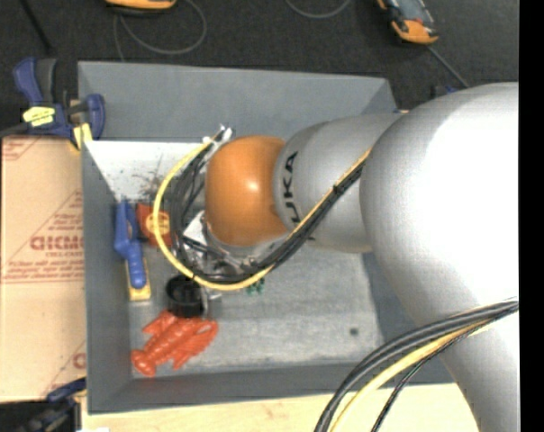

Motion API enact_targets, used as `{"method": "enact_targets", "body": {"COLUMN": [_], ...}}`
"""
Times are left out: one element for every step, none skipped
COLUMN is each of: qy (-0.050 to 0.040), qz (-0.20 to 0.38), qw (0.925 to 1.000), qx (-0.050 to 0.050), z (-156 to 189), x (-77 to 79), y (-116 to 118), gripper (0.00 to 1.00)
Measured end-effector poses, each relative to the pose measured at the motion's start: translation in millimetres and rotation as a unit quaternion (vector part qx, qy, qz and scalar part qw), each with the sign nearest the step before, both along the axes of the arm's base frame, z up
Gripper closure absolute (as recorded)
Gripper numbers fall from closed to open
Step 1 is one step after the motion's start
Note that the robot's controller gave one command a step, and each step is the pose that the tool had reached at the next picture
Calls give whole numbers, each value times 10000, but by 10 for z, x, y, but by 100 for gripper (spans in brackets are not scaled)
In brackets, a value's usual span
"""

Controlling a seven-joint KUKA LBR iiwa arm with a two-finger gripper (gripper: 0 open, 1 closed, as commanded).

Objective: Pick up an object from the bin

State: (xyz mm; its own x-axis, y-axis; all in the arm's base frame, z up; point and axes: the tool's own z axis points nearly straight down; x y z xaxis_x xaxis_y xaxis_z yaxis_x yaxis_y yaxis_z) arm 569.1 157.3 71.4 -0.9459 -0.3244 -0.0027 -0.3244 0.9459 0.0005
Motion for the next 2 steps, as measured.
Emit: {"method": "enact_targets", "body": {"qy": [32,-50], "qz": [-120,-79], "qw": [9999,10000], "qx": [-8,2], "z": [524,760], "x": [12,79], "y": [-249,-288], "gripper": [100,100]}}
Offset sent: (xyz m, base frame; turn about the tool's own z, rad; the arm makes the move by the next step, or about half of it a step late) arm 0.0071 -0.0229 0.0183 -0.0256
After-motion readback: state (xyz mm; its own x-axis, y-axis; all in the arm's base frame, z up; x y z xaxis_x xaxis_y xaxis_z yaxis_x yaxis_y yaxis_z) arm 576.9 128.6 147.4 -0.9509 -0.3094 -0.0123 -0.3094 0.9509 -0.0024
